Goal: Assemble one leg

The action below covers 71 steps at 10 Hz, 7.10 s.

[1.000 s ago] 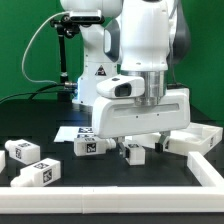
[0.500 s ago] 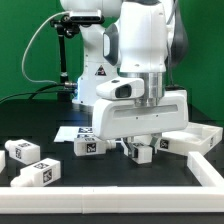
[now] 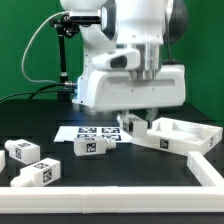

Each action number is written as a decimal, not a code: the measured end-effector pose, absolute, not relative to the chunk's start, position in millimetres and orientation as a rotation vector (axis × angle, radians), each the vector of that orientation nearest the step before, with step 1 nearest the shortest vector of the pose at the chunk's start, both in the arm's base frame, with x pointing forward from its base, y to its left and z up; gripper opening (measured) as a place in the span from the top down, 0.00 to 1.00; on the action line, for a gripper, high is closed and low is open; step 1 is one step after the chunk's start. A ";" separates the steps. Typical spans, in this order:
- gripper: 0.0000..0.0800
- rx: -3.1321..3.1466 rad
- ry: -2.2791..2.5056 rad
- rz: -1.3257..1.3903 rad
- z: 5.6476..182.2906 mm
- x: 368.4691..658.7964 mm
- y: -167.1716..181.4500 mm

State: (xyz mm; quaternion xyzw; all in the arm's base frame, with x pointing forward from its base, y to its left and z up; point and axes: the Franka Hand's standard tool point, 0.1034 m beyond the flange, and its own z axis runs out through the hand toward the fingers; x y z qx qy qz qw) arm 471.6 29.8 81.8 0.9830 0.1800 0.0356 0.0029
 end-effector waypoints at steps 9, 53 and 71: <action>0.64 3.041 0.601 0.149 71.6 423.8 -53.8; 0.19 3.126 -0.826 -0.301 24.6 350.3 97.5; 0.93 3.230 -0.448 -0.333 78.5 395.0 29.6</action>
Offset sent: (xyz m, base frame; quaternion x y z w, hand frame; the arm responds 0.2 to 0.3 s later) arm 0.0000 0.0000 0.0000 0.0000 0.0000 0.0000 1.0000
